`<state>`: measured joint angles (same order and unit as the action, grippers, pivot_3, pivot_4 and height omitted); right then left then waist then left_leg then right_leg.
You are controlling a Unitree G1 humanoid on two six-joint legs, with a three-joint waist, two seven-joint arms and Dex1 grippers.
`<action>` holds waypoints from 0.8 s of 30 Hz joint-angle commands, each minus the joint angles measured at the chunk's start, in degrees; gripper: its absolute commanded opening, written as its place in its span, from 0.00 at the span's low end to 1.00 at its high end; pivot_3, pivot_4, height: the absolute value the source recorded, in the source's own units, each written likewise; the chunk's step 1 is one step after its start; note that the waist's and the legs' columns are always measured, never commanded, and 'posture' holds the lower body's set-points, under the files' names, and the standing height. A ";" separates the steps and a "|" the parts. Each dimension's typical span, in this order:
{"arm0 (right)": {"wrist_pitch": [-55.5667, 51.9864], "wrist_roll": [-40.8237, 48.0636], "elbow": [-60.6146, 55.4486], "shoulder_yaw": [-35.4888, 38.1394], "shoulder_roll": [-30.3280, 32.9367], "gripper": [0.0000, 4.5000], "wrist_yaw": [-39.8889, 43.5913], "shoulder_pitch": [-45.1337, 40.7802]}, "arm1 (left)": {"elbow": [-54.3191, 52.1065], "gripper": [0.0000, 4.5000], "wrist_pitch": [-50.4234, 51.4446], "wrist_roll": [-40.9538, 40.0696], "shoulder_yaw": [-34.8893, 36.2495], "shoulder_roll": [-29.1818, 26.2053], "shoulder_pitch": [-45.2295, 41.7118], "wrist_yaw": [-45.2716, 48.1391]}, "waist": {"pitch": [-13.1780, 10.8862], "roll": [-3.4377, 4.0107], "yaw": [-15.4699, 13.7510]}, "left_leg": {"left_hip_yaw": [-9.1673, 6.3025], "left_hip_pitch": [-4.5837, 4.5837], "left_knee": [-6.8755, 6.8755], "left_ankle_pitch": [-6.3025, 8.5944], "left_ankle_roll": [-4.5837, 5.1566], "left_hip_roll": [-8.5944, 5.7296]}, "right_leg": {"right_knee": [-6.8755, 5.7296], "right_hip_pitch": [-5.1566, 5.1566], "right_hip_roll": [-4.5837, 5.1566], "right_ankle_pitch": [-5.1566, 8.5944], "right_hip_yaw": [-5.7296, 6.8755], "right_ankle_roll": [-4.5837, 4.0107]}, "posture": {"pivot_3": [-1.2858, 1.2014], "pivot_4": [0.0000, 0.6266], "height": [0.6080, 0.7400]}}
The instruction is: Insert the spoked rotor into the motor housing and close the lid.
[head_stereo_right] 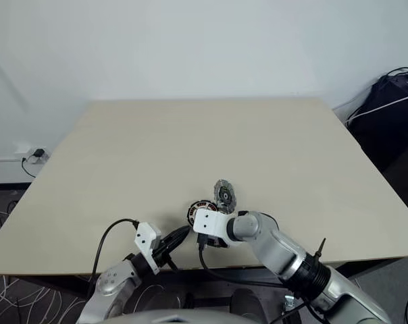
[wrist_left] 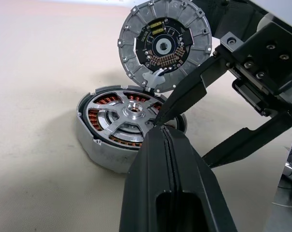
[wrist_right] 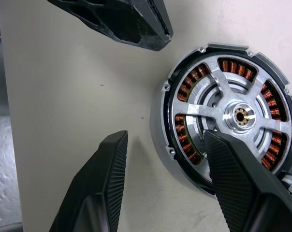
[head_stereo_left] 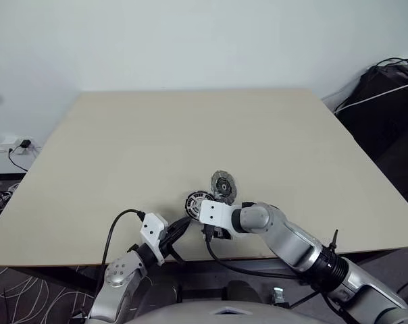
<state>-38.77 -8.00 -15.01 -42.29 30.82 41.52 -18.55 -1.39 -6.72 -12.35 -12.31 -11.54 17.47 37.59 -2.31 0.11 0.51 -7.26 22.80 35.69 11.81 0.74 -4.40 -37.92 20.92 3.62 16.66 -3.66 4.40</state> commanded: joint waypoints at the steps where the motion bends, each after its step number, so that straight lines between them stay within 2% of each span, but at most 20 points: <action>1: 0.71 -1.34 1.23 0.85 -0.50 0.39 0.07 -0.21 | -1.37 0.00 -0.74 -0.44 -0.12 0.05 -0.30 0.05 | 0.02 -0.02 -0.01 | 0.00 -0.06 0.00 0.00 0.00 0.00 | 0.00 -0.06 0.00 0.01 0.00 -0.01 | 0.52 0.00 1.00; 6: 0.86 -1.76 0.67 1.76 -0.89 0.03 0.68 0.09 | -1.87 0.00 -0.31 -0.42 -0.10 0.04 -0.26 -0.24 | 0.05 -0.06 0.03 | -0.03 -0.15 0.02 0.00 0.00 0.01 | 0.00 -0.15 0.04 0.01 0.00 -0.02 | 0.52 0.00 1.00; 15: -2.18 0.12 -2.67 5.49 -1.47 0.02 0.95 0.89 | -1.74 0.00 -0.25 -0.45 -0.20 0.18 -0.42 -0.24 | 0.04 -0.06 -0.09 | -0.04 -0.12 0.08 0.00 0.00 0.00 | 0.00 -0.16 0.11 0.01 0.01 -0.01 | 0.52 0.00 1.00; 24: -7.58 2.47 -10.15 7.89 0.85 0.02 2.42 1.98 | -1.38 0.00 -0.05 -0.50 -0.37 0.29 -0.56 -0.06 | -0.01 -0.08 -0.61 | -0.04 -0.05 0.05 0.01 0.00 -0.01 | 0.05 -0.10 0.24 0.02 0.02 -0.02 | 0.52 0.00 1.00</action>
<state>-46.26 -6.11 -21.10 -36.63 31.82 44.01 -15.92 -1.41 -6.53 -12.35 -12.37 -11.44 17.53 37.48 -2.32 0.03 -0.10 -7.29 22.77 35.72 11.82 0.75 -4.41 -37.87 20.84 3.87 16.69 -3.64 4.37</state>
